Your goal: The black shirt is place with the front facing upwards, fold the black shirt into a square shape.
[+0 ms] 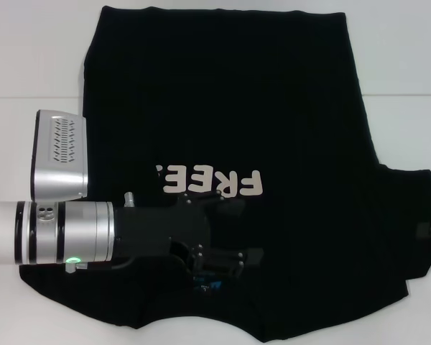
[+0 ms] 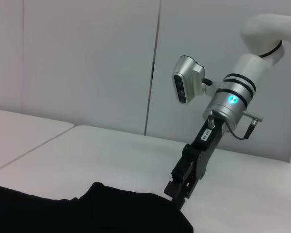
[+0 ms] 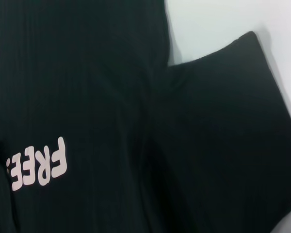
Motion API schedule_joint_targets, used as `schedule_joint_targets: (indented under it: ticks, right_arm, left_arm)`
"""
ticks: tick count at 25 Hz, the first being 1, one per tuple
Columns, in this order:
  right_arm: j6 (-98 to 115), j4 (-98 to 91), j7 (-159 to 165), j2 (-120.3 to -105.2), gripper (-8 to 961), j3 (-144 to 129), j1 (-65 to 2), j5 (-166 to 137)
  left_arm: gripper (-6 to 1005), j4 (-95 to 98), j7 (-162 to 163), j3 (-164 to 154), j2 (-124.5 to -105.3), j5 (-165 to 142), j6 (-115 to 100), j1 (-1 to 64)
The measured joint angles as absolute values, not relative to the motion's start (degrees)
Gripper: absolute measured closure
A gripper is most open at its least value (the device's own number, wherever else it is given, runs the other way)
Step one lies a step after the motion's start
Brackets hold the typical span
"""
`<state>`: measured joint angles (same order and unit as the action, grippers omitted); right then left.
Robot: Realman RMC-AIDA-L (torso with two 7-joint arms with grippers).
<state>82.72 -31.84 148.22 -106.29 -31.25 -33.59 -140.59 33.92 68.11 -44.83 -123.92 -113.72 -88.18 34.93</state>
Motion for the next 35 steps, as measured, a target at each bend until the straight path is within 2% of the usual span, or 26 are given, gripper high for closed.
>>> schedule_joint_targets:
  ticks: [2, 8, 18, 24, 29, 35]
  right_arm:
    - [82.0, -31.6, 148.3, -106.5, 136, -31.9, -33.7, -140.7]
    - [81.1, -31.2, 148.2, -107.05, 351, -33.4, -34.0, -140.7]
    - [78.8, -31.5, 148.1, -107.74, 599, -35.3, -33.9, -140.7]
    - [77.8, -31.8, 147.7, -107.91, 807, -34.9, -33.7, -140.7]
    - [75.2, -31.9, 145.8, -108.48, 943, -33.6, -33.3, -140.3]
    - [71.9, -32.0, 140.1, -109.11, 942, -28.3, -32.9, -140.1]
  left_arm:
    - [108, 33.9, 68.1, -44.6, -123.92, -113.7, -88.1, 34.9]
    - [108, 33.9, 68.2, -44.4, -123.92, -113.7, -88.0, 34.9]
    - [108, 34.1, 68.3, -44.4, -123.92, -113.7, -87.8, 35.1]
    - [108, 34.1, 68.5, -44.2, -123.92, -113.7, -87.3, 35.1]
    - [108, 34.0, 68.5, -44.0, -123.92, -113.6, -87.1, 35.1]
    - [108, 34.0, 68.6, -43.7, -123.92, -113.4, -87.1, 34.8]
